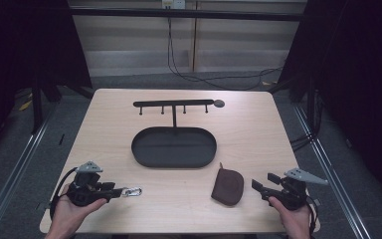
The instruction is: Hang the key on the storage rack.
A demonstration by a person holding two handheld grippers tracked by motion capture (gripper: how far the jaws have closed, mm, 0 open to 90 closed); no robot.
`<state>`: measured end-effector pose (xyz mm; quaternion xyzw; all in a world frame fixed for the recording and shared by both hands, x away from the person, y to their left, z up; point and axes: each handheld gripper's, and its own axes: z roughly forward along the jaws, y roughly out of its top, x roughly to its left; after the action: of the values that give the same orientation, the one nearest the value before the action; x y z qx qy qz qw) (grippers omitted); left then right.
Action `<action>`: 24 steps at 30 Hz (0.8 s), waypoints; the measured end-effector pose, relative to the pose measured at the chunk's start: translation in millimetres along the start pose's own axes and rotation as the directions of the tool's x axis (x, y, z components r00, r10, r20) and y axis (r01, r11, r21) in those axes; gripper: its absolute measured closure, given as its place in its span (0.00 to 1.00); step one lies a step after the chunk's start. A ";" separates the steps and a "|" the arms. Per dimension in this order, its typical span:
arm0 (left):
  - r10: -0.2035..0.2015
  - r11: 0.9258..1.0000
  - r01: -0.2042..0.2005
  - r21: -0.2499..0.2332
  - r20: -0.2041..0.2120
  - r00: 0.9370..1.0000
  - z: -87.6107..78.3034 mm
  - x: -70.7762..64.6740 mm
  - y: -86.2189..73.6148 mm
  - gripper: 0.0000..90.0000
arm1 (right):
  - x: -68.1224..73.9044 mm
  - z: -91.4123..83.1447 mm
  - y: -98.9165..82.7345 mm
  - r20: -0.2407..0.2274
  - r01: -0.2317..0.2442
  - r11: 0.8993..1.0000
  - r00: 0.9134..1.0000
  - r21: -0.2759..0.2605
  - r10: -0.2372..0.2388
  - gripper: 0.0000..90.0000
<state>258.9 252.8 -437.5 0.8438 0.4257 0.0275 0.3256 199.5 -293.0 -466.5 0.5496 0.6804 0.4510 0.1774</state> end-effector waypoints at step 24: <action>-0.009 0.973 0.014 0.229 -0.023 1.000 27.7 9.1 26.8 0.51 | 0.4 4.3 -0.5 -0.015 0.006 0.999 1.000 0.035 -0.006 0.28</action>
<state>292.4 233.5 -446.0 0.8729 0.4344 -0.0147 0.2216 202.3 -290.8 -469.1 0.5472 0.6913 0.4425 0.1639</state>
